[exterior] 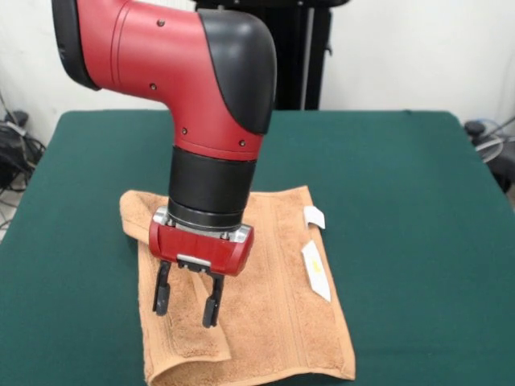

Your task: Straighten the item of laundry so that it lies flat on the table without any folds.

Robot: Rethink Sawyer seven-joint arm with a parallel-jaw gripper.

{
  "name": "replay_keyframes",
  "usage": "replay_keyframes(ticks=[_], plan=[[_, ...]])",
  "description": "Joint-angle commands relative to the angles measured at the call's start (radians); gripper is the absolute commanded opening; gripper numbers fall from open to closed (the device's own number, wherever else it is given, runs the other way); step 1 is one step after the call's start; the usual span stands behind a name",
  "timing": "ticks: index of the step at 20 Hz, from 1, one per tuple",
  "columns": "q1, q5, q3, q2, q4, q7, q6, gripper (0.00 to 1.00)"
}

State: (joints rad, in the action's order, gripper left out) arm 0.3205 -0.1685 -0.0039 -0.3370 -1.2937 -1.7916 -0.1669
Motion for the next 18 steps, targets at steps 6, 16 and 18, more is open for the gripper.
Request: replay_keyframes(ticks=[6, 16, 18], plan=[[-0.015, 0.051, 0.068, 0.063, -0.031, -0.173, 0.018, 1.0], [-0.014, 0.056, 0.083, 0.048, -0.052, -0.188, 0.062, 1.0], [-0.01, 0.054, 0.091, 0.059, -0.052, -0.189, 0.076, 1.0]])
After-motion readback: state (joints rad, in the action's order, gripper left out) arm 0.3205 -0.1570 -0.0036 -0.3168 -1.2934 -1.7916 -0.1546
